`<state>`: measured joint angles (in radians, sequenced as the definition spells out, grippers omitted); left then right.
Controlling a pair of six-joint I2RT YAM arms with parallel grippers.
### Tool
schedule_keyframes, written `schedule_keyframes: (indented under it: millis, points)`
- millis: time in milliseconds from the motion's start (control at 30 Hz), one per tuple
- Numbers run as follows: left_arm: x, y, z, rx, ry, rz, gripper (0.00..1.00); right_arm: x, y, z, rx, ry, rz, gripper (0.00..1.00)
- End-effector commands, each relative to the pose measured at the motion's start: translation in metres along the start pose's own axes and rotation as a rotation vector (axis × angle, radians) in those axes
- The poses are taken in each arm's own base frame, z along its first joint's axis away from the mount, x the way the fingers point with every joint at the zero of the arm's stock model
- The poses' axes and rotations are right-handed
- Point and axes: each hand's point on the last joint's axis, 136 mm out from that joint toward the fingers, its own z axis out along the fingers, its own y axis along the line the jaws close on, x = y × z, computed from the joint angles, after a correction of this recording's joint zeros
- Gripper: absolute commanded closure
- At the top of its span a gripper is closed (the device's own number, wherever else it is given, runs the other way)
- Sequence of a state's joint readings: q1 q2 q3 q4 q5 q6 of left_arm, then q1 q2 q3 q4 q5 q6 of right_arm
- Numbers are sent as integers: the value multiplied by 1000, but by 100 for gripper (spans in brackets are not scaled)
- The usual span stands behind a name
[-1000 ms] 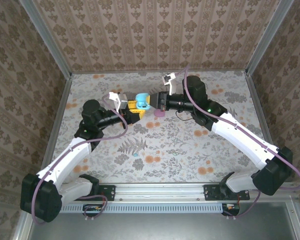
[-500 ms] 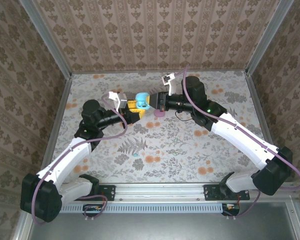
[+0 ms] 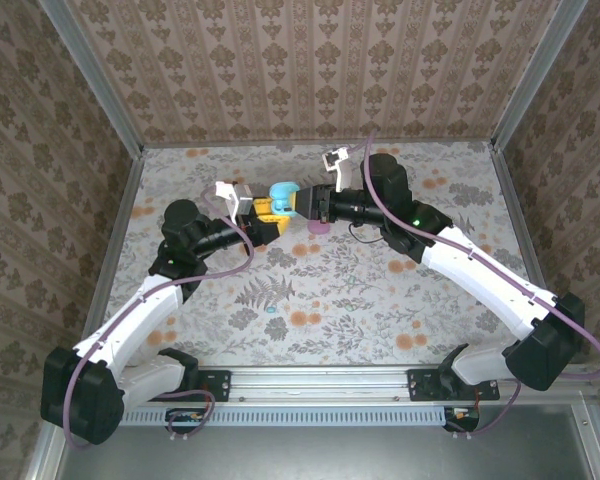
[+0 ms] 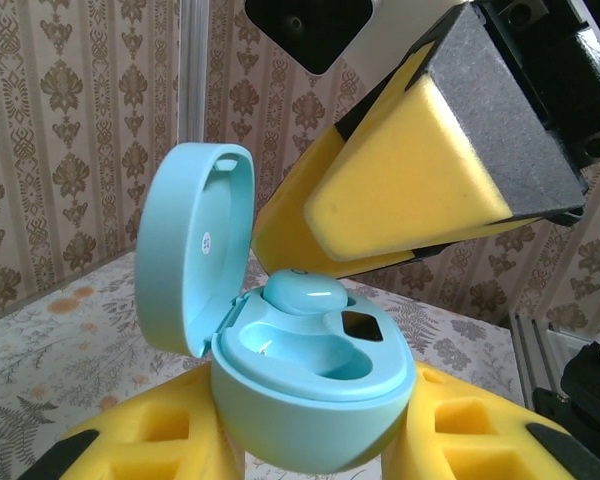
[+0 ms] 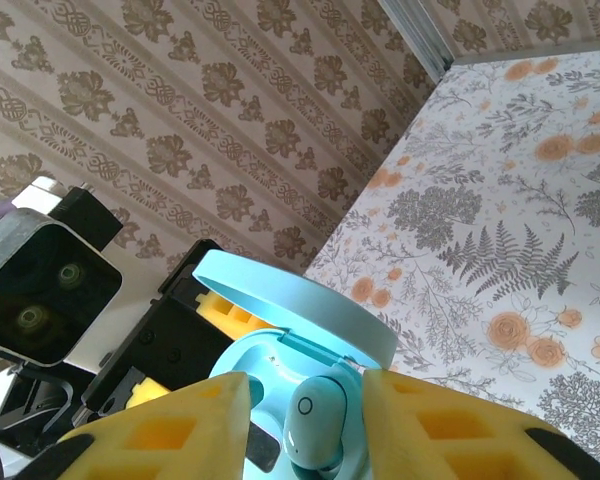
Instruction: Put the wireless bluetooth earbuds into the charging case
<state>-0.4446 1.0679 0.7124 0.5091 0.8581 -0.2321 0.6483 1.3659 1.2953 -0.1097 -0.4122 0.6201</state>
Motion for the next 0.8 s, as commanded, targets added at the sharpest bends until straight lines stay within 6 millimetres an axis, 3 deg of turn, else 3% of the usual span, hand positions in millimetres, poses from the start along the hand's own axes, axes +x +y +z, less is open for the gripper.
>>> schedule_keyframes:
  millis: [0, 233, 467, 767]
  points:
    - [-19, -9, 0, 28, -52, 62, 72, -15, 7, -11, 19, -53, -24, 61]
    - [-20, 0, -4, -41, -56, 87, 72, -21, 13, -28, 22, -101, -11, 58]
    - [-23, 8, -10, -113, -80, 109, 72, -14, -24, -53, 155, -143, 63, 55]
    - [-28, 8, -14, -133, -98, 120, 72, -3, -15, -22, 7, -32, 221, 52]
